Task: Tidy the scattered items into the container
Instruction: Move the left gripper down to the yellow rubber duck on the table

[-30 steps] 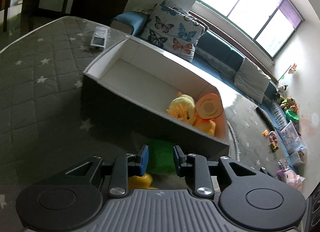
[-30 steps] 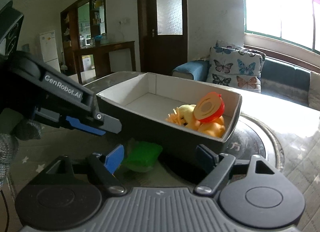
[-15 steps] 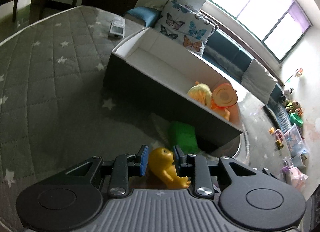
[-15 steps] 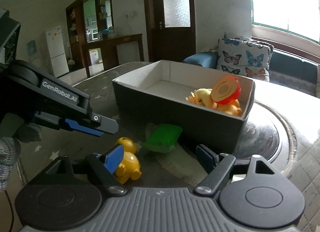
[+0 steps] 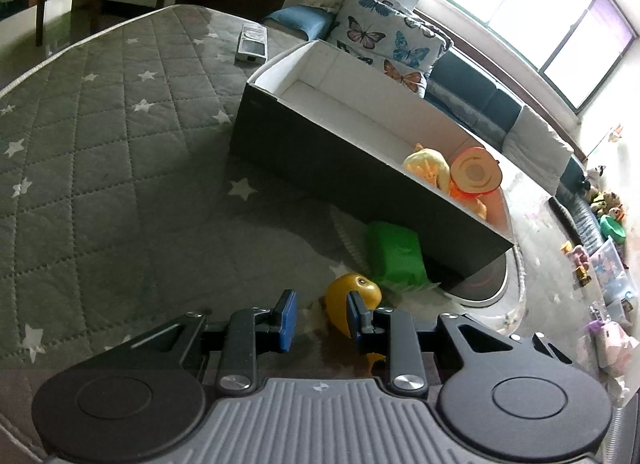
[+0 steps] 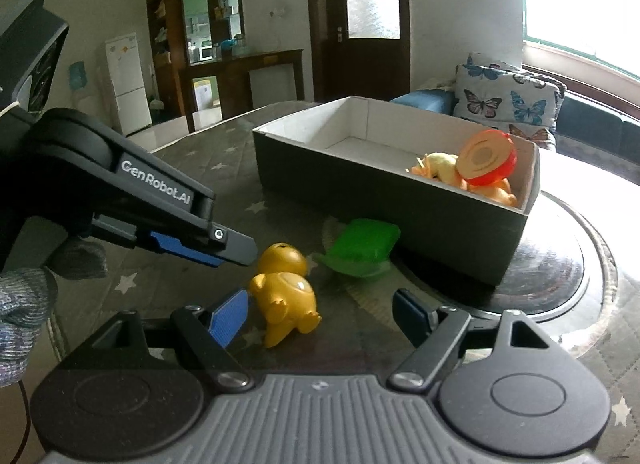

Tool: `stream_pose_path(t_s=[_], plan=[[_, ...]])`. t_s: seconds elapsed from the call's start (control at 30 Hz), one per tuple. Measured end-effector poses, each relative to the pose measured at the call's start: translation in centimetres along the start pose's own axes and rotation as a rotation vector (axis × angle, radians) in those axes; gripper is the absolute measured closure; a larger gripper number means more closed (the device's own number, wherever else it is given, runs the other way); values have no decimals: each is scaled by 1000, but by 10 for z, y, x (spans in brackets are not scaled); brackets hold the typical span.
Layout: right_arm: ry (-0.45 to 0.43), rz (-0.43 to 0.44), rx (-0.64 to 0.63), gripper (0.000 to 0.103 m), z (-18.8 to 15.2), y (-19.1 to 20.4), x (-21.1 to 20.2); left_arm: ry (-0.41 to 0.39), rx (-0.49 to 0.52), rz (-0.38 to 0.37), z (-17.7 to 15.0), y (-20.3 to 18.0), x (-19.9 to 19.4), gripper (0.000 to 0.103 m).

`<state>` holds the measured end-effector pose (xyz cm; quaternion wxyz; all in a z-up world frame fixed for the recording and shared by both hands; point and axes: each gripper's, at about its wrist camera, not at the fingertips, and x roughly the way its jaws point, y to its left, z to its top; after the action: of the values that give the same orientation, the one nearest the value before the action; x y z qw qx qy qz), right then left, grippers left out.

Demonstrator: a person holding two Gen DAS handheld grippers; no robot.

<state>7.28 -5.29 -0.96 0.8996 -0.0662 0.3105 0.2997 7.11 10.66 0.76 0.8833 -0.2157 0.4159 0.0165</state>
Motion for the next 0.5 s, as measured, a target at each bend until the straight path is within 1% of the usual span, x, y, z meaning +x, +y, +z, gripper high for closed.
stream_pose_path(t_s=[0.1, 0.23, 0.3, 0.33, 0.5], plan=[[9, 3, -2, 23, -1, 2, 2, -8, 12, 19, 0, -1, 1, 72], [16, 3, -6, 23, -3, 3, 5, -10, 12, 23, 0, 1, 2, 72], [20, 1, -6, 25, -3, 3, 6, -9, 15, 25, 1, 1, 3, 72], [23, 3, -5, 28, -3, 3, 7, -9, 16, 27, 1, 1, 3, 72], [31, 9, -2, 30, -4, 4, 10, -7, 30, 63, 3, 1, 6, 72]])
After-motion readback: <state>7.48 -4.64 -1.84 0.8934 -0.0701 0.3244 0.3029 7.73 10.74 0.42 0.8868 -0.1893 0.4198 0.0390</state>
